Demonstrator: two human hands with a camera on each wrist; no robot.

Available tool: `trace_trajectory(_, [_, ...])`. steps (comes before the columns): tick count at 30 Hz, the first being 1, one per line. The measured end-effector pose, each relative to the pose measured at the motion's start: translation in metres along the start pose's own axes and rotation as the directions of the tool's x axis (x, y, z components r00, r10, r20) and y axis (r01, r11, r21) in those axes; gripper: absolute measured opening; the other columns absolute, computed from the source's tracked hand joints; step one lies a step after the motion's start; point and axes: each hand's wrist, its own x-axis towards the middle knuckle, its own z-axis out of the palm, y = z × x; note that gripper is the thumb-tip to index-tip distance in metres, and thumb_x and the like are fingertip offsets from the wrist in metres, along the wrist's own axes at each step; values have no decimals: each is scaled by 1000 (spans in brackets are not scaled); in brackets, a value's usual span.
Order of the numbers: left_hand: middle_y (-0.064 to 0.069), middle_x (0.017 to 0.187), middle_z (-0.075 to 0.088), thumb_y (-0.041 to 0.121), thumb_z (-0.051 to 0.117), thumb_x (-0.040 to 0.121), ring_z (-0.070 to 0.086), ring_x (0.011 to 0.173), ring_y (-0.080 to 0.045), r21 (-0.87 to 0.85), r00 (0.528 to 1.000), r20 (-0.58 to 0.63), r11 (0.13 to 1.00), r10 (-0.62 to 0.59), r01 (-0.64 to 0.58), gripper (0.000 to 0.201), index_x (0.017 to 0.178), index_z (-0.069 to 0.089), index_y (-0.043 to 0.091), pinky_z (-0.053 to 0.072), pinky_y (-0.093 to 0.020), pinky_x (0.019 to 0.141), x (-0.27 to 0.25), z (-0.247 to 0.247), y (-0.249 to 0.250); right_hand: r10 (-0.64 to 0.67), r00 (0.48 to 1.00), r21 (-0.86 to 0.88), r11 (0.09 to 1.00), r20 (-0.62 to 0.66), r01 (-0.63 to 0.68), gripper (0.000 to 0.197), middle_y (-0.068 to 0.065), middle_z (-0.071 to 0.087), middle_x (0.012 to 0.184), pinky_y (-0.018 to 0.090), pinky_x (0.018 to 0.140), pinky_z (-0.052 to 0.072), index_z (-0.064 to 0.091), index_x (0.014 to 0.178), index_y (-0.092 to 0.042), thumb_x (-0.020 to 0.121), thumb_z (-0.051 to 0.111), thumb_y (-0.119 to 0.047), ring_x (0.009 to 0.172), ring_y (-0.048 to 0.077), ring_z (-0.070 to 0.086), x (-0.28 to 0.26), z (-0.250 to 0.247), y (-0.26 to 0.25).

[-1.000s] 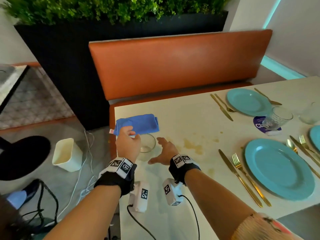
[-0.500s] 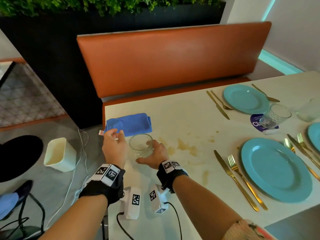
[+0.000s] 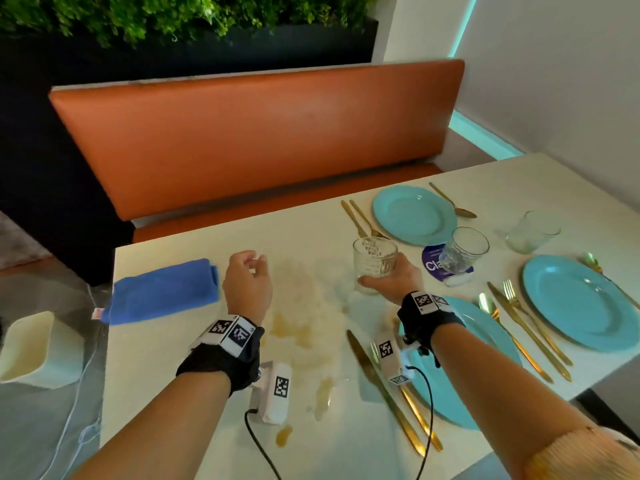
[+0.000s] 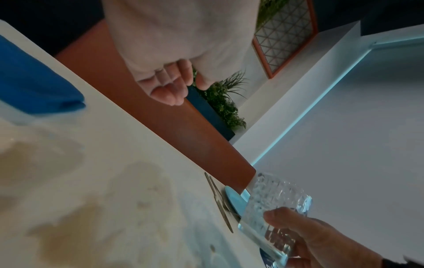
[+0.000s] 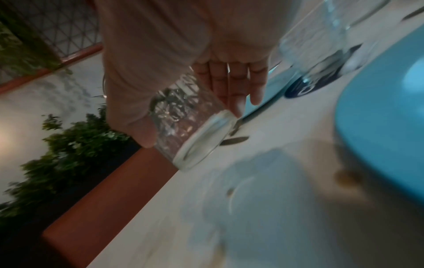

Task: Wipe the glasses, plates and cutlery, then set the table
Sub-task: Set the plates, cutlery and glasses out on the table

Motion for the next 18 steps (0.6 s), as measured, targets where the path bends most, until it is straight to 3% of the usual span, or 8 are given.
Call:
trace_trajectory(5, [-12, 119, 62, 19, 52, 95, 60, 104, -27, 37, 996, 86, 999, 3, -6, 29, 120, 54, 4, 38, -24, 83, -2, 45, 16, 108, 992, -3, 994, -61, -109, 82, 10, 61, 121, 36, 93, 50, 47, 126, -13, 59, 80, -46, 112, 27, 56, 36, -21, 47])
trace_trajectory(10, [-9, 114, 63, 18, 54, 94, 55, 89, -17, 83, 987, 160, 996, 3, -17, 28, 120, 53, 6, 38, -24, 80, -5, 77, 20, 133, 989, 12, 991, -60, -133, 80, 10, 61, 122, 36, 94, 51, 48, 125, -11, 59, 81, -41, 113, 28, 57, 51, -22, 75])
trace_trajectory(14, [-7, 112, 63, 18, 54, 94, 60, 98, -24, 98, 980, 197, 995, -13, -6, 28, 120, 54, 7, 39, -24, 80, -8, 94, 20, 147, 988, 42, 988, -45, -145, 81, 11, 55, 129, 35, 97, 43, 42, 131, -12, 65, 81, -39, 119, 29, 51, 56, -19, 87])
trace_trajectory(18, [-5, 107, 63, 17, 55, 93, 60, 99, -23, 108, 977, 210, 994, -38, 15, 27, 119, 54, 8, 40, -25, 81, -10, 105, 22, 121, 993, 88, 989, -10, -119, 85, 7, 56, 129, 32, 97, 42, 43, 132, -15, 62, 82, -41, 119, 25, 52, 55, -13, 89])
